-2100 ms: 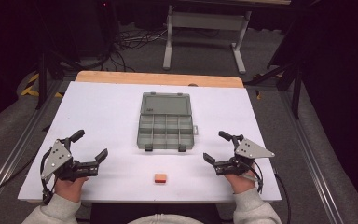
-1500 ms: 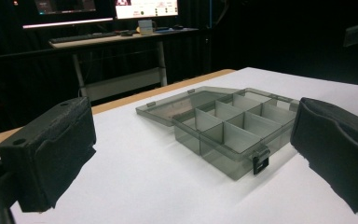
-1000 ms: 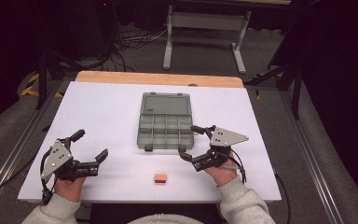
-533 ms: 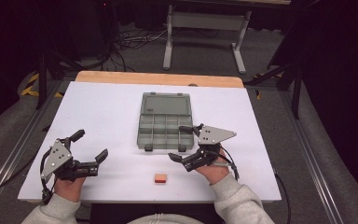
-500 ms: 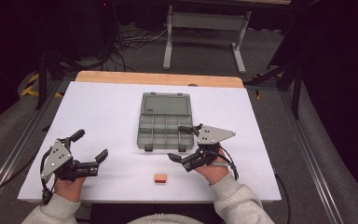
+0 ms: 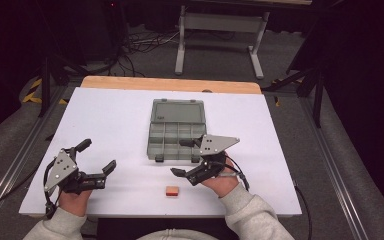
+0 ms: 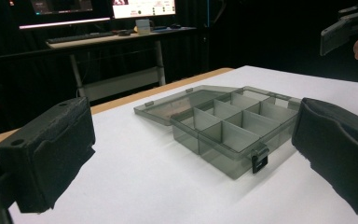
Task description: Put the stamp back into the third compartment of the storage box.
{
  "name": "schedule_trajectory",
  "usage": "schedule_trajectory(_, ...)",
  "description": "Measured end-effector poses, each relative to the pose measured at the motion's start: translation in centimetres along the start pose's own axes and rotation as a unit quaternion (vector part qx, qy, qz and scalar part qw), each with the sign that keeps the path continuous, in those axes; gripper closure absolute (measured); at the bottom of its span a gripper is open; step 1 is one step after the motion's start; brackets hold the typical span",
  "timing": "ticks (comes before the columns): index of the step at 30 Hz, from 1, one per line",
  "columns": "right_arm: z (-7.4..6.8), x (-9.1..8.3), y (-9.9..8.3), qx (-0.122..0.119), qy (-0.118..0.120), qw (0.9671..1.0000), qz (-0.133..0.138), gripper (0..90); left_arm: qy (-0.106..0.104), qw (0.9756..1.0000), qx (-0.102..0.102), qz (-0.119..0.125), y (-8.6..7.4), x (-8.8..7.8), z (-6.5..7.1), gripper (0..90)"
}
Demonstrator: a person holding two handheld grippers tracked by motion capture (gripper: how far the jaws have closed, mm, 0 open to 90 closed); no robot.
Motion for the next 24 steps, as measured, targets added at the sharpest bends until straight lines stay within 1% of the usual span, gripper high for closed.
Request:
schedule_trajectory(1,0.0,0.1,0.0,0.001,0.004,1.0,-0.003,13.6,0.0,1.0,0.0,0.0,0.0,0.0,0.0,0.3)
schedule_trajectory(2,-0.2,0.3,0.0,0.004,0.011,0.9998,-0.018,15.2,0.0,1.0,0.0,0.0,0.0,0.0,0.0,0.3)
schedule_trajectory(3,-0.2,0.3,0.0,0.004,0.011,0.9998,-0.018,15.2,0.0,1.0,0.0,0.0,0.0,0.0,0.0,0.3)
schedule_trajectory(4,-0.2,0.4,0.0,0.004,0.015,0.9996,-0.025,16.0,0.0,1.0,0.001,0.0,0.0,0.0,0.0,0.3)
schedule_trajectory(7,-0.4,0.7,0.0,0.005,0.03,0.9982,-0.053,20.4,0.0,1.0,0.001,0.0,0.0,0.0,0.0,0.3)
schedule_trajectory(8,-0.5,0.8,0.0,0.006,0.035,0.9973,-0.065,21.8,0.0,1.0,0.001,0.0,0.0,0.0,0.0,0.3)
schedule_trajectory(11,-0.8,1.1,0.0,0.005,0.045,0.9951,-0.088,22.6,0.001,1.0,0.0,0.0,0.0,0.0,0.0,0.3)
schedule_trajectory(16,-1.1,1.6,-0.2,-0.001,0.055,0.9914,-0.119,23.7,0.001,1.0,0.0,0.0,0.0,0.0,0.0,0.3)
schedule_trajectory(17,-1.3,1.8,-0.2,-0.002,0.059,0.9898,-0.13,24.2,0.001,1.0,0.0,0.0,0.0,0.0,0.0,0.3)
schedule_trajectory(18,-1.3,1.8,-0.2,-0.002,0.059,0.9898,-0.13,24.2,0.001,1.0,0.001,-0.001,0.0,0.0,0.0,0.3)
schedule_trajectory(19,-1.3,1.9,-0.2,-0.003,0.062,0.9881,-0.141,24.4,0.001,1.0,0.001,-0.001,0.0,0.0,0.0,0.3)
schedule_trajectory(21,-1.4,2.0,-0.3,-0.003,0.063,0.9875,-0.144,24.7,0.0,1.0,0.002,-0.002,0.0,0.0,0.0,0.3)
schedule_trajectory(24,-1.6,2.2,-0.5,-0.004,0.069,0.9847,-0.16,25.7,0.0,1.0,0.002,-0.001,0.0,0.0,0.0,0.3)
Point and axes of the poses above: each handheld gripper's, and its own axes: x roughly forward along the jaws, y roughly out of its top, z roughly to its right, the point moved 4 cm from there along x, roughly forward along the jaws, and after that the axes turned 10 degrees about z, right-handed, at the moved point
